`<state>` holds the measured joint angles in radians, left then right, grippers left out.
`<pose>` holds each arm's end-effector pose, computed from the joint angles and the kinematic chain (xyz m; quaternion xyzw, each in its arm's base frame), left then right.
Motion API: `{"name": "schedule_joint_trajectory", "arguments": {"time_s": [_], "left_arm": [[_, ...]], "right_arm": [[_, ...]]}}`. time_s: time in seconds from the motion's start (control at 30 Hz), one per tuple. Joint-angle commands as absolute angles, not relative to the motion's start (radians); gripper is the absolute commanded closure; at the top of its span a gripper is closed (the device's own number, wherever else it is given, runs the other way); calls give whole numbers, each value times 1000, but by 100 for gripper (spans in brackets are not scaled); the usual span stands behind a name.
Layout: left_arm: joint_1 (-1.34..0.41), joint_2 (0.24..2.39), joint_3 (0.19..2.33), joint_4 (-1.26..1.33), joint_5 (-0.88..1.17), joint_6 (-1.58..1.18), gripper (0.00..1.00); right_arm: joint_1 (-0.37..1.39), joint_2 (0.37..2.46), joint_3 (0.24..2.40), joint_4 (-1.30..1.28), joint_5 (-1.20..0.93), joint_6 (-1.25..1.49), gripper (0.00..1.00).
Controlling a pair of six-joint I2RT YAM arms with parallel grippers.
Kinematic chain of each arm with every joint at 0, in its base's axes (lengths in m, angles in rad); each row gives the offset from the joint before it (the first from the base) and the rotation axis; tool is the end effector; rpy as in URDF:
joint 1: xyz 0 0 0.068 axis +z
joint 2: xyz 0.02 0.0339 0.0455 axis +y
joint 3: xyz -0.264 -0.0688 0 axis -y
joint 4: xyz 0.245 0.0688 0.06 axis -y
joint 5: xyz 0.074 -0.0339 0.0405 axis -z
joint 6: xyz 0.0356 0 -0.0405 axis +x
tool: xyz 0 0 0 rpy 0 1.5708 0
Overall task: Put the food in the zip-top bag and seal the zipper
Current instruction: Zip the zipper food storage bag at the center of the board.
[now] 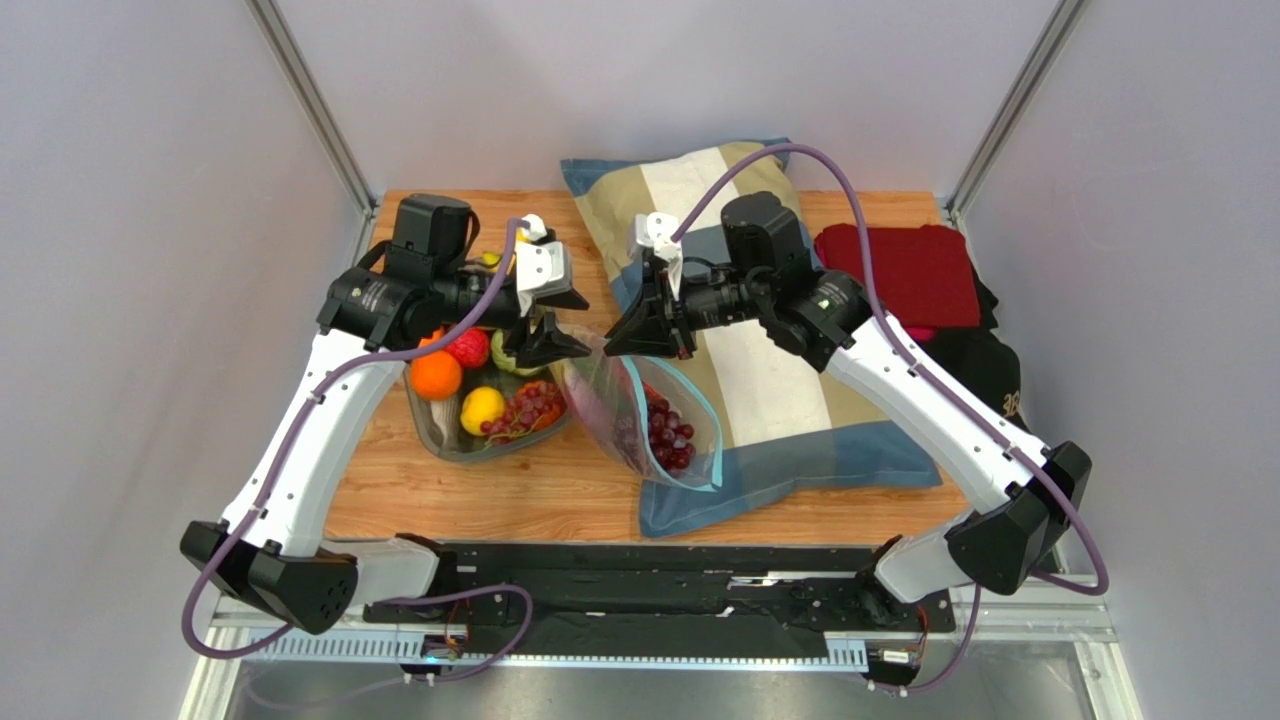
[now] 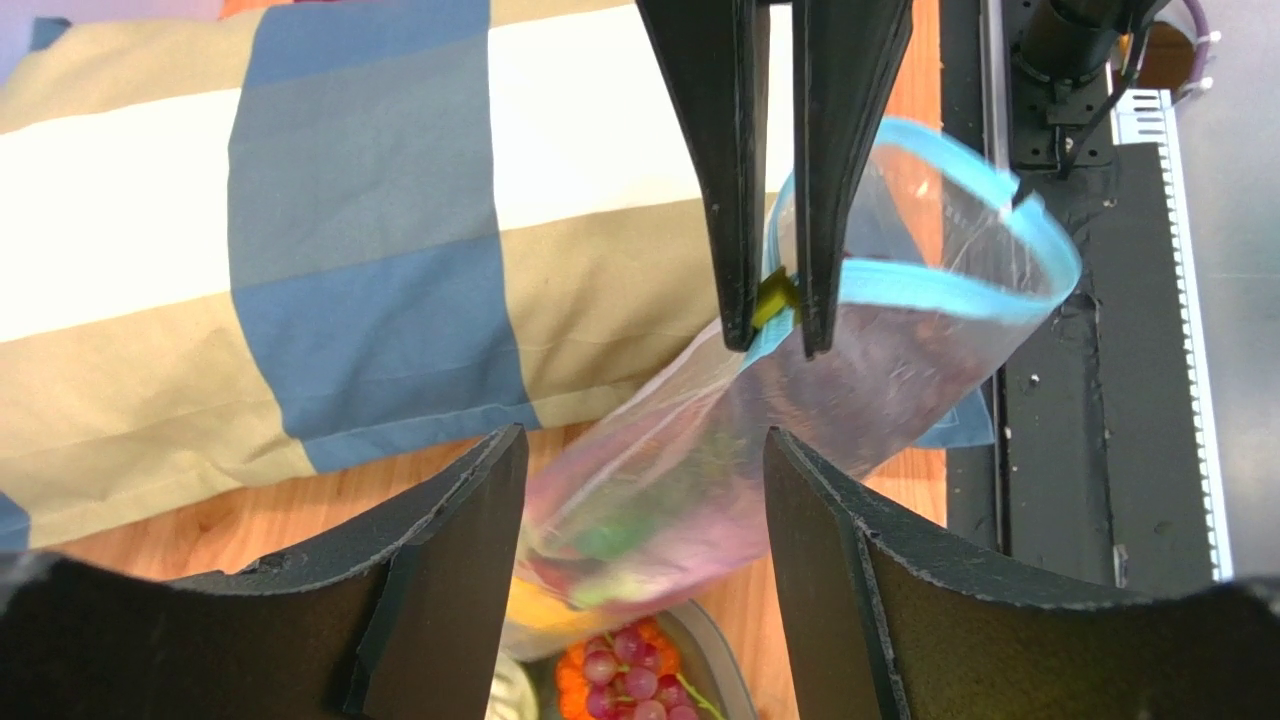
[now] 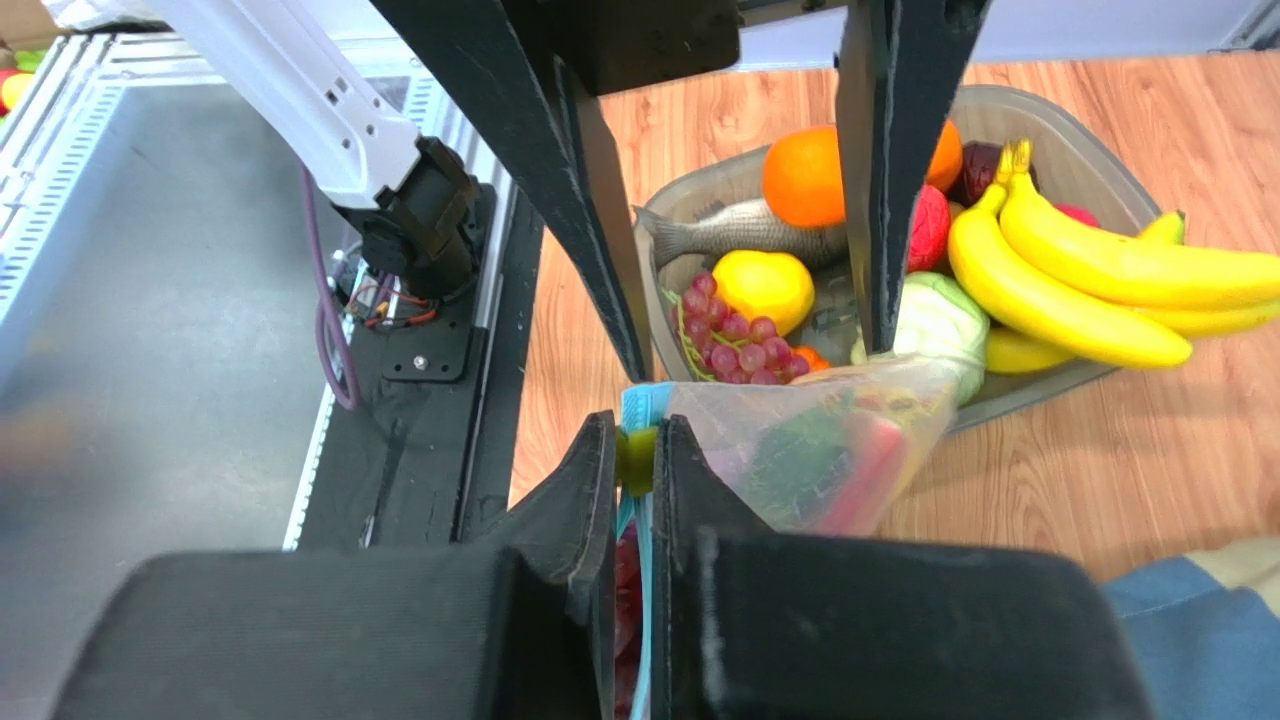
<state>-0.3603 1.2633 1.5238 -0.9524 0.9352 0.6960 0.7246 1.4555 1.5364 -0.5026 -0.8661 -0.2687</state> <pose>0.2095 -0.1095 0.4255 0.5727 0.6011 -0.3387 0.4426 0.2198 0.2308 0.4156 -0.5636 0.5612 0.4546 0.4009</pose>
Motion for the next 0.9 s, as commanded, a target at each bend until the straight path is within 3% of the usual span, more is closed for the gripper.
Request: {"name": "schedule_joint_trajectory", "arguments": {"time_s": [0.0,0.2,0.23,0.27,0.37,0.87], "left_arm": [[-365,1262,1548,-931,1003,749,34],[-443,1266,1517,-940,1016,741,41],[-459,1266,1510,-939,1014,738,49],[-463,1267,1503,-936,1014,726,71],[-465,1269,1493,-934,997,700,100],[-400,1210,1488,-790,979,402,100]], "right_arm": [[719,1419,1601,-451,-943,-244,100],[719,1439,1578,-446,-940,-233,100],[719,1440,1575,-448,-939,-229,100],[719,1443,1572,-448,-936,-226,100],[716,1442,1556,-446,-927,-212,100],[718,1411,1434,-552,-643,-279,100]]}}
